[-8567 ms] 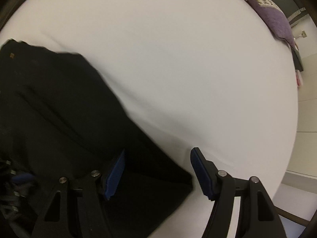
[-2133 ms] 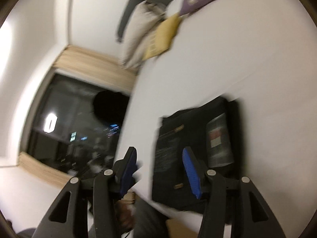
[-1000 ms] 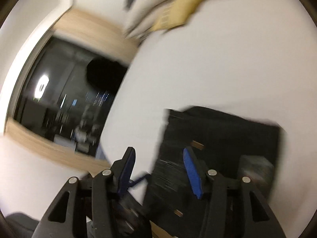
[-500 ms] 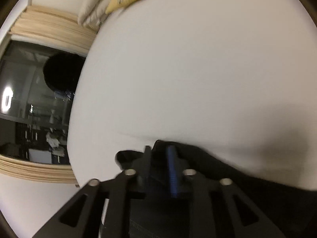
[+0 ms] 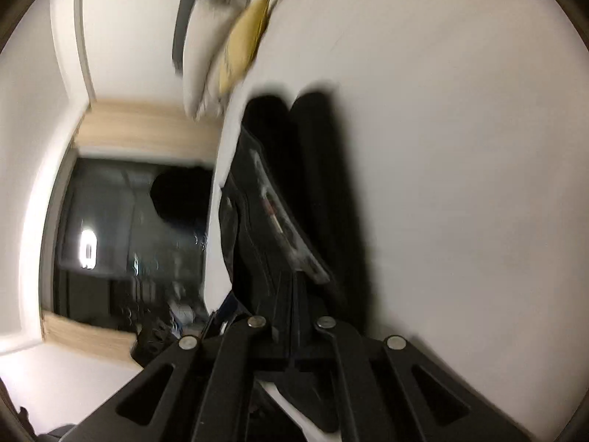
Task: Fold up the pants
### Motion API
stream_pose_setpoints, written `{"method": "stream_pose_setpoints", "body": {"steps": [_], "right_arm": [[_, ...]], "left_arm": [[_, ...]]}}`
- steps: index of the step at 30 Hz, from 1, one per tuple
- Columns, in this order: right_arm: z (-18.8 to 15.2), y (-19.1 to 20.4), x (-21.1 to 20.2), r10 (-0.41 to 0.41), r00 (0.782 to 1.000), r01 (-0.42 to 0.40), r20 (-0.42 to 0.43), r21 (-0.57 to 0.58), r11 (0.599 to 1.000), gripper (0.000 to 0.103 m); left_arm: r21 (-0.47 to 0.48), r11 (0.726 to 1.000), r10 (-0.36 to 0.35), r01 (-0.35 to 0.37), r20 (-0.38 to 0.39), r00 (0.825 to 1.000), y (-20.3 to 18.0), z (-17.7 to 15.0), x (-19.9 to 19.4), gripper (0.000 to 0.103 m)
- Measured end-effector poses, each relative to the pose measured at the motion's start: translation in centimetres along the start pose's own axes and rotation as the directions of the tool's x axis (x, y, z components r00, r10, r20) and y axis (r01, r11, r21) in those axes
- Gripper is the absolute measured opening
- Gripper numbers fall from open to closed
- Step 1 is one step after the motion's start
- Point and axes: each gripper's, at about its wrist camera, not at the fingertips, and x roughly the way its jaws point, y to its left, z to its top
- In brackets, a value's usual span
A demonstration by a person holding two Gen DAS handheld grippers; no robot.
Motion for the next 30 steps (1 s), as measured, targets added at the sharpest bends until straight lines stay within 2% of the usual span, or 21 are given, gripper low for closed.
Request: {"method": "stream_pose_setpoints", "body": {"steps": [1,2,3,6,7,9,11,13,14,16,18,24,27,30], "right_arm": [[-0.2,0.1,-1.2,-0.023,0.999,0.023,0.03,-0.008,1.0,0.01],[-0.3,0.5,-2.4,-0.09,0.994,0.09,0.059,-0.008,0.996,0.04],[-0.3,1.0,-3.2,-0.094,0.992,0.095,0.086,-0.012,0.995,0.055],[0.3,3.2,-4.8,-0.079,0.988,0.087,0.133,-0.051,0.995,0.075],[1.0,4.0,-4.4,-0.063,0.989,0.072,0.132,-0.062,0.995,0.076],[1.9,4.1,-3.6,-0.049,0.991,0.058,0.122,-0.07,0.996,0.076],[3.1,2.8,-3.3,-0.064,0.994,0.071,0.091,-0.077,0.994,0.077],[3.4,0.6,-5.4,-0.086,0.995,0.09,0.05,-0.077,0.993,0.078],[3.8,0.0,-5.0,-0.114,0.993,0.116,0.033,-0.068,0.991,0.078],[4.2,-0.3,-4.7,-0.144,0.99,0.144,0.008,-0.033,0.989,0.078],[4.4,-0.5,-4.0,-0.13,0.992,0.13,-0.003,-0.018,0.991,0.078],[4.2,0.7,-2.4,-0.165,0.985,0.16,-0.054,-0.085,0.983,0.081],[3.8,1.1,-2.0,-0.162,0.983,0.153,-0.083,-0.102,0.983,0.081],[3.0,1.9,-1.2,-0.227,0.97,0.21,-0.089,-0.164,0.964,0.081]], "left_arm": [[-0.003,1.0,-0.003,0.003,-0.003,1.0,0.0,0.3,-0.4,0.067],[-0.011,1.0,-0.005,0.005,-0.005,1.0,0.1,0.7,-1.2,0.067],[-0.023,1.0,-0.007,0.007,0.001,1.0,0.4,1.1,-2.0,0.067],[-0.085,0.996,0.039,-0.034,0.05,0.998,2.2,2.7,-5.1,0.072],[-0.112,0.993,0.044,-0.039,0.045,0.998,3.0,3.2,-5.2,0.081],[-0.197,0.98,0.037,-0.034,0.015,0.999,5.4,4.0,-5.2,0.082],[-0.256,0.966,0.024,-0.039,-0.06,0.998,7.3,4.5,-3.8,0.083],[-0.302,0.952,-0.009,-0.04,-0.159,0.987,8.6,4.7,-1.6,0.083],[-0.311,0.949,-0.01,-0.05,-0.189,0.982,9.1,4.7,-0.4,0.083],[-0.303,0.951,-0.007,-0.061,-0.218,0.976,9.2,5.1,0.9,0.083],[-0.298,0.952,0.0,-0.072,-0.236,0.972,8.9,5.3,1.9,0.083],[-0.263,0.963,-0.009,-0.068,-0.279,0.96,7.8,6.5,4.6,0.083],[-0.239,0.968,0.009,-0.083,-0.295,0.955,7.2,7.1,5.1,0.083],[-0.235,0.969,-0.002,-0.071,-0.3,0.954,7.1,7.4,5.7,0.083]]}}
